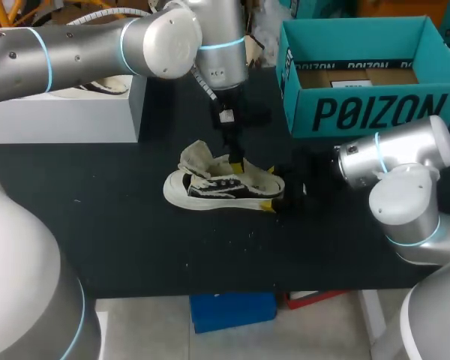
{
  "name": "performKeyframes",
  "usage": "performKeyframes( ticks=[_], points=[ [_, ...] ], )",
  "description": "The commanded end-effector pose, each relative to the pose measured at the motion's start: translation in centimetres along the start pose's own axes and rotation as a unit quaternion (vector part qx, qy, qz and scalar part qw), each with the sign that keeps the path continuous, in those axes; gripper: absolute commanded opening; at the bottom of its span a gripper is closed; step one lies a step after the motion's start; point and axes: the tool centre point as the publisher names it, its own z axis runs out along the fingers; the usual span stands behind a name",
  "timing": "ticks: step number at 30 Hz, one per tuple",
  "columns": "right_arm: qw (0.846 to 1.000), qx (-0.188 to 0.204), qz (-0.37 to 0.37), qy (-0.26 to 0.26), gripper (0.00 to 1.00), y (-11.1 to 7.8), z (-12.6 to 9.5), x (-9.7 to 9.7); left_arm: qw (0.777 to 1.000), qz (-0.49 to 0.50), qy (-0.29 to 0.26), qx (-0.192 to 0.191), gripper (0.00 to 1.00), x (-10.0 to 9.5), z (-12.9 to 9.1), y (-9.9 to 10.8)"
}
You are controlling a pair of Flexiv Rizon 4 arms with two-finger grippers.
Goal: Take the shoe out of the shoebox, open the shoe tongue, remove and reinsert the insole, then place the shoe into the shoebox
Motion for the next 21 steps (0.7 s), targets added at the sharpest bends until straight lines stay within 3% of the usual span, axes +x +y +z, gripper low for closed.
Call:
performKeyframes(
  ticks=[1,21],
  points=[
    [1.000,0.000,0.001,0.000,0.00,-0.3,0.0,-0.1,1.000,-0.002,0.007,0.002,0.00,-0.1,1.9,-0.3],
    [1.000,0.000,0.001,0.000,0.00,-0.3,0.0,-0.1,0.999,-0.023,0.015,-0.021,0.00,1.8,6.1,0.6]
  ],
)
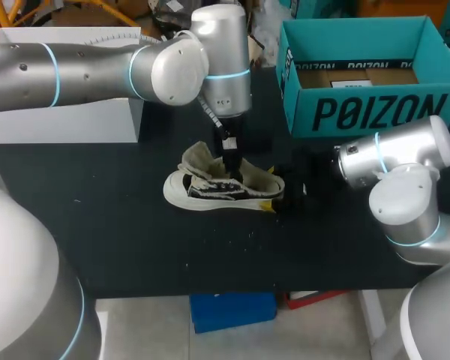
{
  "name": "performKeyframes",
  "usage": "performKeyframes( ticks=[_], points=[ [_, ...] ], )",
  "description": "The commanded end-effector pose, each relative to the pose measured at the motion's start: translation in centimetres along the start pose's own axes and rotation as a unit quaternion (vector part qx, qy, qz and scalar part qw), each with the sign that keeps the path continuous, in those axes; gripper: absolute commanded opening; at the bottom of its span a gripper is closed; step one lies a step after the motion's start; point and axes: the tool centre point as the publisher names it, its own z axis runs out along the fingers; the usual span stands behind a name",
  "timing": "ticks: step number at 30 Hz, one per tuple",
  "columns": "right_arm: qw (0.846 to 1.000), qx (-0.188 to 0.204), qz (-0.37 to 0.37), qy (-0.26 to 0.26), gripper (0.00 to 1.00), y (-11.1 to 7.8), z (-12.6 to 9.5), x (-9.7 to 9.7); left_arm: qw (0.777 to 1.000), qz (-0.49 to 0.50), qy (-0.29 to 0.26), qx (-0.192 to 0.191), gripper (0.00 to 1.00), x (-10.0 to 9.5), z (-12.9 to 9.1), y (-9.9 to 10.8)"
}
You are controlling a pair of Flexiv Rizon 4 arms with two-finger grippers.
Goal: Take the shoe out of the shoebox, open the shoe tongue, remove and reinsert the insole, then place the shoe into the shoebox
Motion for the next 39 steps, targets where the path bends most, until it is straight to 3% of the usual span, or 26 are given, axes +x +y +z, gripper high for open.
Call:
performKeyframes(
  ticks=[1,26,27,28,29,36,39],
  points=[
    [1.000,0.000,0.001,0.000,0.00,-0.3,0.0,-0.1,1.000,0.002,-0.004,0.001,0.00,0.3,1.0,-0.2],
    [1.000,0.000,0.001,0.000,0.00,-0.3,0.0,-0.1,0.998,-0.013,-0.061,0.004,0.00,0.0,1.8,0.7],
    [1.000,0.000,0.001,0.000,0.00,-0.3,0.0,-0.1,0.998,-0.013,-0.064,0.004,0.02,0.0,1.7,0.7],
    [1.000,0.000,0.001,0.000,0.00,-0.3,0.0,-0.1,0.998,-0.013,-0.068,0.006,0.19,0.0,1.6,0.8],
    [1.000,0.000,0.001,0.000,0.00,-0.3,0.0,-0.1,0.997,-0.011,-0.071,0.008,0.26,0.0,1.5,0.8],
    [1.000,0.000,0.001,0.000,0.00,-0.3,0.0,-0.1,0.996,-0.008,-0.086,0.008,0.30,-0.1,1.2,0.9],
    [1.000,0.000,0.001,0.000,0.00,-0.3,0.0,-0.1,0.995,-0.011,-0.098,0.002,0.25,-0.2,1.4,1.0]
  ],
)
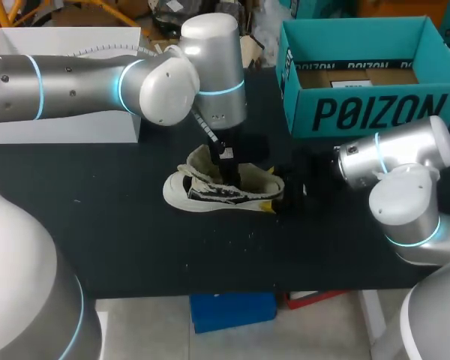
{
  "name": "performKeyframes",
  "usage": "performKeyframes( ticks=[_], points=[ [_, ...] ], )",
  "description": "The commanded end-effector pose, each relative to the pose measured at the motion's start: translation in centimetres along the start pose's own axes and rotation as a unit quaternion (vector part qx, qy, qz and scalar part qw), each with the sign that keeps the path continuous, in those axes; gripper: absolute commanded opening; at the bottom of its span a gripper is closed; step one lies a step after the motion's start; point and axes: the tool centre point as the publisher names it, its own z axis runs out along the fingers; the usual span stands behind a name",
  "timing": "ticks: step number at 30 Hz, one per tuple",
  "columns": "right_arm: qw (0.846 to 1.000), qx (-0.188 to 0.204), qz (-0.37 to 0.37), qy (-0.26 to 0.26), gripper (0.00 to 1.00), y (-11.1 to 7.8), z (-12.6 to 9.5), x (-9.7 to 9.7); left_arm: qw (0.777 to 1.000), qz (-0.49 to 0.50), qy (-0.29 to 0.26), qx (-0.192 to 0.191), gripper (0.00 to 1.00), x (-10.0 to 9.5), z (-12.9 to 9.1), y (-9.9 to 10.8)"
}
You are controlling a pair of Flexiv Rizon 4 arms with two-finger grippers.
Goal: Take the shoe out of the shoebox, open the shoe tongue, remove and reinsert the insole, then place the shoe into the shoebox
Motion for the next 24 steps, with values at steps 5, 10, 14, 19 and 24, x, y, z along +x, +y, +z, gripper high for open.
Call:
performKeyframes(
  ticks=[5,10,14,19,24],
  points=[
    [1.000,0.000,0.001,-0.001,0.00,-0.3,0.0,-0.2,0.997,-0.021,-0.064,-0.041,0.25,0.8,1.2,0.7],
    [1.000,0.000,0.001,-0.001,0.00,-0.3,0.0,-0.2,0.989,-0.035,-0.126,-0.065,0.27,1.0,1.5,1.2],
    [1.000,0.000,0.001,-0.001,0.00,-0.3,0.0,-0.2,0.982,-0.043,-0.168,-0.081,0.32,1.2,2.1,1.8],
    [1.000,0.000,0.001,-0.001,0.00,-0.3,0.0,-0.2,0.971,-0.066,-0.212,-0.085,0.26,0.8,2.9,3.4],
    [1.000,0.000,0.001,-0.001,0.00,-0.3,0.0,-0.2,0.960,-0.057,-0.260,-0.087,0.26,-0.1,3.3,4.9]
  ],
)
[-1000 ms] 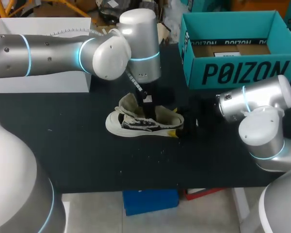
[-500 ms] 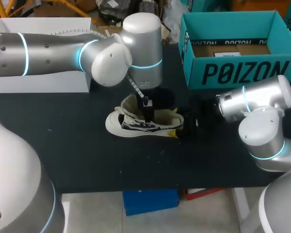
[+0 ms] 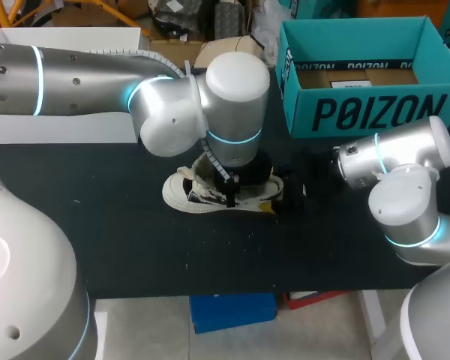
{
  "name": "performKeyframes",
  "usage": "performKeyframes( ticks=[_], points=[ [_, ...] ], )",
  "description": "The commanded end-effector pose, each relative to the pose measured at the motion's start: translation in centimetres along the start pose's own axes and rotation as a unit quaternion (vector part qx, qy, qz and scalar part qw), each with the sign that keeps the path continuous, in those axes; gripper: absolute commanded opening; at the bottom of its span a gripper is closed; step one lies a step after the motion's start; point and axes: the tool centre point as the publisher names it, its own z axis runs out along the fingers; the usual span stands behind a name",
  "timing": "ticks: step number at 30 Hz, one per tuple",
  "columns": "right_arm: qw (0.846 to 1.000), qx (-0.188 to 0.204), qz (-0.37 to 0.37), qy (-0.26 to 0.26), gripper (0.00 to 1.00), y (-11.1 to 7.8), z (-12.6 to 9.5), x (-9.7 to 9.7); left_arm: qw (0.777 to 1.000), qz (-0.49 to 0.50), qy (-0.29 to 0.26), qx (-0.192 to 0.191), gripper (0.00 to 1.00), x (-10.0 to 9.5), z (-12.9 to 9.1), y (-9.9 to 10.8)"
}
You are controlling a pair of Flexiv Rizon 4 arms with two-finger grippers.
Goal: Take the shoe out of the shoebox, open the shoe tongue, remove and reinsert the insole, then place the shoe into the shoebox
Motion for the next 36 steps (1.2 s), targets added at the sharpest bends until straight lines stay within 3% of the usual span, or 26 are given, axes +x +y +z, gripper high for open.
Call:
performKeyframes(
  ticks=[1,10,18,32,33,35,36],
  points=[
    [1.000,0.001,0.001,-0.001,0.00,-0.3,-0.1,-0.2,0.997,0.004,-0.073,0.010,0.25,1.1,2.8,2.1],
    [1.000,0.001,0.001,-0.001,0.00,-0.3,-0.1,-0.2,0.987,0.013,-0.154,0.049,0.16,-0.3,3.7,2.2],
    [1.000,0.001,0.001,-0.001,0.00,-0.3,-0.1,-0.2,0.976,-0.008,-0.196,0.095,0.20,-2.0,4.3,2.2],
    [1.000,0.001,0.001,-0.001,0.00,-0.3,-0.1,-0.2,0.969,-0.016,-0.215,0.117,0.14,-3.8,4.7,1.5],
    [1.000,0.001,0.001,-0.001,0.00,-0.3,-0.1,-0.2,0.970,-0.015,-0.213,0.116,0.12,-3.8,4.8,1.4],
    [1.000,0.001,0.001,-0.001,0.00,-0.3,-0.1,-0.2,0.973,-0.013,-0.202,0.115,0.00,-3.8,4.9,1.2],
    [1.000,0.001,0.001,-0.001,0.00,-0.3,-0.1,-0.2,0.974,-0.012,-0.195,0.112,0.00,-3.7,4.9,1.0]
  ],
)
